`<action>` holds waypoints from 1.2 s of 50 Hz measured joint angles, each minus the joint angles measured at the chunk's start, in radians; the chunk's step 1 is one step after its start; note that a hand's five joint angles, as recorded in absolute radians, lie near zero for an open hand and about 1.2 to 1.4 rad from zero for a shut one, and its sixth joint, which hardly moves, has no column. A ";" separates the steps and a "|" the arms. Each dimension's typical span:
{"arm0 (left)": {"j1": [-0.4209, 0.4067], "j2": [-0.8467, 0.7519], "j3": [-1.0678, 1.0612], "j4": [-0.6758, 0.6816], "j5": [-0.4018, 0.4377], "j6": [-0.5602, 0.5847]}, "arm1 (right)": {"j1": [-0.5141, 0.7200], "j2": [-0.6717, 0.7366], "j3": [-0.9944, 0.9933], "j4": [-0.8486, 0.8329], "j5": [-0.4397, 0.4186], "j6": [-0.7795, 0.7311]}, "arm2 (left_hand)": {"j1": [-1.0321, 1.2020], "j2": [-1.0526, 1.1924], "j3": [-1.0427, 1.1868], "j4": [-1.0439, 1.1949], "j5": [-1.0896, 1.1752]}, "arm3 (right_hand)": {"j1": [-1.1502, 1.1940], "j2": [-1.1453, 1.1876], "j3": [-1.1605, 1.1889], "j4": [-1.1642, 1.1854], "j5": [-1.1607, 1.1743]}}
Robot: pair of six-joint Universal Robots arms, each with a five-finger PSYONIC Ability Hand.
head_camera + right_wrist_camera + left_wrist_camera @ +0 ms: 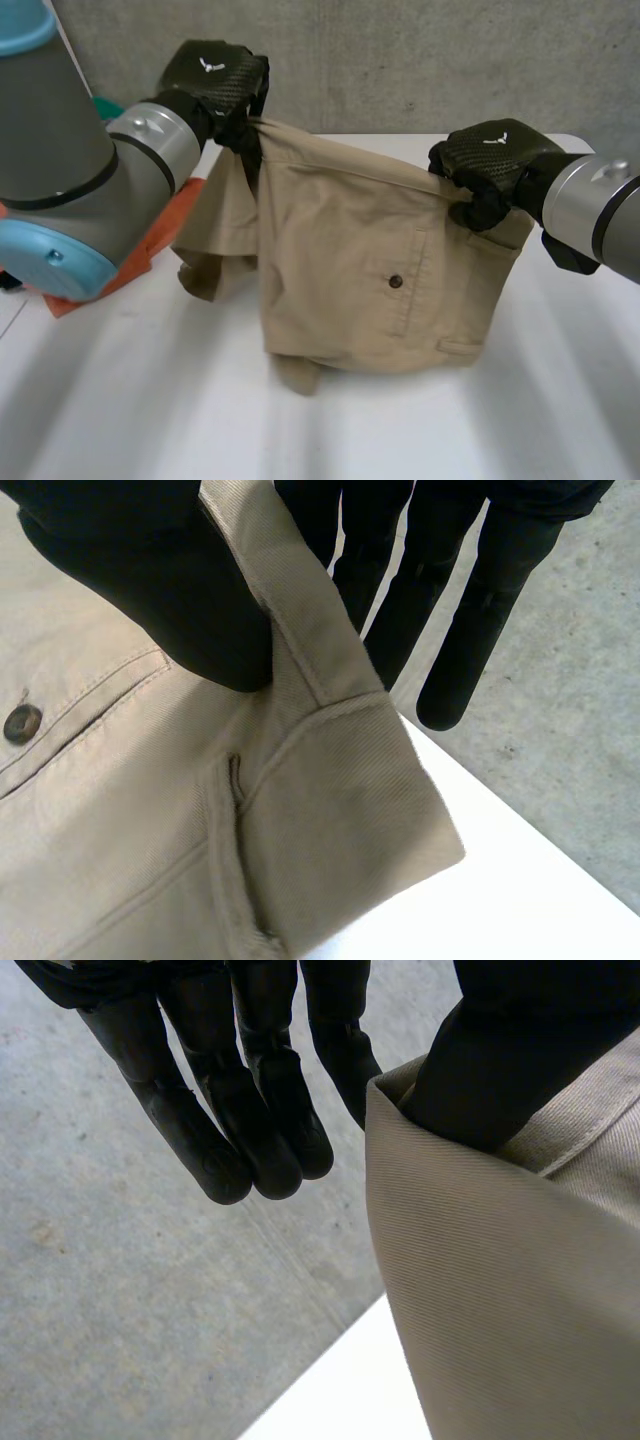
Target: Fold the laundry.
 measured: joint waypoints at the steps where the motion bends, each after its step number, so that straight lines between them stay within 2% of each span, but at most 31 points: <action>1: 0.007 -0.007 0.011 0.000 0.009 0.000 | 0.004 0.002 -0.014 0.016 0.000 0.007 | 0.000 0.000 0.000 0.000 0.000 | 0.000 0.000 0.000 0.001 0.000; 4: 0.017 -0.050 0.040 -0.003 0.030 0.004 | 0.018 0.027 -0.040 0.035 0.004 0.013 | 0.000 0.000 0.000 0.000 0.000 | 0.000 0.000 0.000 0.002 0.000; 9: 0.023 -0.219 0.129 -0.004 0.031 0.033 | 0.055 0.144 -0.083 -0.020 0.032 0.010 | 0.000 0.000 0.000 0.000 0.000 | 0.000 0.000 0.000 0.002 0.000; 14: 0.036 -0.413 0.278 0.018 -0.019 0.081 | 0.100 0.321 -0.149 -0.231 0.134 0.004 | -0.019 -0.022 -0.020 -0.022 -0.017 | 0.000 0.000 0.000 0.002 0.000; 15: 0.038 -0.444 0.312 0.022 -0.030 0.087 | 0.107 0.356 -0.163 -0.286 0.161 0.000 | -0.114 -0.141 -0.121 -0.126 -0.103 | -0.017 -0.031 -0.024 -0.023 -0.025; 18: 0.044 -0.507 0.399 0.029 -0.061 0.087 | 0.127 0.447 -0.199 -0.458 0.241 -0.023 | -0.538 -0.525 -0.512 -0.505 -0.472 | -0.377 -0.439 -0.434 -0.432 -0.439; 19: 0.044 -0.515 0.425 0.029 -0.071 0.079 | 0.134 0.474 -0.208 -0.522 0.273 -0.038 | -0.797 -0.754 -0.720 -0.740 -0.706 | -0.558 -0.618 -0.609 -0.606 -0.604; 20: 0.045 -0.513 0.437 0.027 -0.078 0.069 | 0.139 0.490 -0.212 -0.569 0.299 -0.053 | -0.902 -0.855 -0.839 -0.861 -0.819 | -0.742 -0.805 -0.777 -0.776 -0.796; 22: 0.044 -0.492 0.441 0.021 -0.093 0.048 | 0.149 0.505 -0.205 -0.637 0.345 -0.082 | -0.959 -0.953 -0.942 -0.960 -0.909 | -0.865 -0.932 -0.929 -0.930 -0.931; 25: 0.046 -0.417 0.400 0.006 -0.120 0.009 | 0.162 0.482 -0.163 -0.684 0.396 -0.121 | -0.960 -0.989 -0.976 -0.993 -0.934 | -0.881 -0.965 -0.979 -0.981 -0.969; 28: 0.055 -0.305 0.303 -0.009 -0.149 -0.025 | 0.168 0.409 -0.094 -0.659 0.412 -0.142 | -0.960 -0.989 -0.976 -0.993 -0.934 | -0.881 -0.965 -0.979 -0.983 -0.969; 34: 0.091 -0.031 -0.004 -0.055 -0.182 -0.074 | 0.168 0.204 0.066 -0.404 0.370 -0.140 | -0.912 -0.949 -0.942 -0.952 -0.908 | -0.881 -0.965 -0.979 -0.983 -0.969; 39: 0.115 0.127 -0.261 -0.120 -0.132 -0.114 | 0.166 0.113 0.172 -0.152 0.333 -0.068 | -0.787 -0.834 -0.828 -0.831 -0.794 | -0.881 -0.963 -0.977 -0.983 -0.968; 44: 0.126 0.180 -0.450 -0.162 -0.049 -0.156 | 0.176 0.072 0.303 -0.048 0.310 0.035 | -0.778 -0.818 -0.809 -0.816 -0.775 | -0.881 -0.963 -0.977 -0.982 -0.968; 46: 0.128 0.172 -0.507 -0.168 -0.017 -0.173 | 0.186 0.063 0.359 -0.063 0.302 0.061 | -0.767 -0.809 -0.800 -0.806 -0.766 | -0.878 -0.963 -0.976 -0.980 -0.965; 51: 0.126 0.089 -0.561 -0.159 0.031 -0.201 | 0.218 0.062 0.499 -0.231 0.292 0.088 | -0.765 -0.804 -0.798 -0.802 -0.760 | -0.845 -0.905 -0.918 -0.925 -0.909; 58: 0.104 -0.055 -0.510 -0.144 0.035 -0.236 | 0.251 0.117 0.591 -0.460 0.302 0.082 | -0.767 -0.806 -0.800 -0.804 -0.764 | -0.757 -0.831 -0.835 -0.848 -0.833; 60: 0.094 -0.092 -0.484 -0.139 0.031 -0.246 | 0.256 0.138 0.601 -0.509 0.314 0.080 | -0.767 -0.806 -0.800 -0.804 -0.764 | -0.660 -0.741 -0.745 -0.757 -0.741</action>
